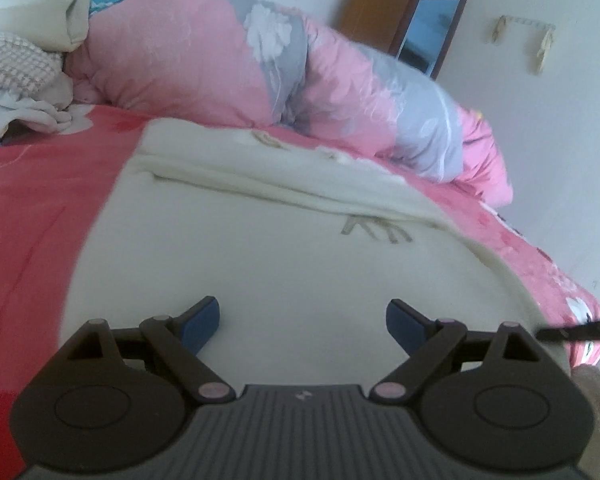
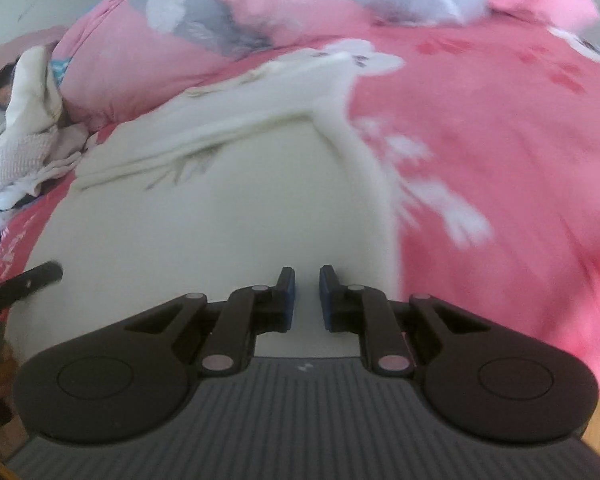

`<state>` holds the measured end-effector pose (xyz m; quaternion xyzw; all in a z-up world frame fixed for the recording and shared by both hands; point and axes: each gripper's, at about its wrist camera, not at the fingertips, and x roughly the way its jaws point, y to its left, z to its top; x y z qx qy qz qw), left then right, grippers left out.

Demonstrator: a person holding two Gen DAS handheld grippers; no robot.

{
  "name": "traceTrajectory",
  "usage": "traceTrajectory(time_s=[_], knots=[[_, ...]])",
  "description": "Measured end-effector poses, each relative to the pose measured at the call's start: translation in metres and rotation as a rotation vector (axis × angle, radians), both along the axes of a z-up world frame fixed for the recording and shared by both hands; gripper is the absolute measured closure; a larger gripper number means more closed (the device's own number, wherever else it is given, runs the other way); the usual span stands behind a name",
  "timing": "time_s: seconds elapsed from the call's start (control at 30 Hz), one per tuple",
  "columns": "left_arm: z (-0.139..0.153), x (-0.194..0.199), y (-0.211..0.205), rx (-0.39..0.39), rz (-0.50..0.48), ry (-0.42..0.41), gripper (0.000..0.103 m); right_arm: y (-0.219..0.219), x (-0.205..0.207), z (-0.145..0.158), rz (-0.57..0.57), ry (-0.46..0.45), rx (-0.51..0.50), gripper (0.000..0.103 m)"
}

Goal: Fold towel

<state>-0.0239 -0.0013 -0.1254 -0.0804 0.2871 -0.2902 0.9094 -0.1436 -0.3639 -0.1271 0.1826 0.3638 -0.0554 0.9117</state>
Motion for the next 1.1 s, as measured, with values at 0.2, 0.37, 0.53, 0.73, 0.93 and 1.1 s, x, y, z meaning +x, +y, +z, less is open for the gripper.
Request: traceTrajectory(time_s=[0.2,0.37,0.53,0.73,0.93,1.1], knots=[[-0.006,-0.028,-0.001,0.02,0.021,-0.075,0.001,0.028,-0.047,0.018,0.007,-0.029,-0.02,0.087],[-0.012,-0.053,0.011,-0.019,0.043,-0.137,0.0,0.069,-0.036,0.024,0.14,-0.154,-0.02,0.082],[-0.016,-0.064,0.028,-0.084,0.082,-0.157,0.0,0.103,-0.014,0.008,0.143,-0.162,-0.155,0.072],[-0.011,-0.064,0.017,0.019,0.121,-0.11,0.0,0.121,-0.003,-0.015,0.14,-0.221,-0.285,0.034],[-0.001,-0.062,-0.005,0.208,0.133,-0.056,0.0,0.121,-0.004,-0.023,0.136,-0.262,-0.3,0.027],[0.009,-0.053,-0.018,0.28,0.186,0.059,0.0,0.122,-0.005,-0.027,0.134,-0.279,-0.295,0.021]])
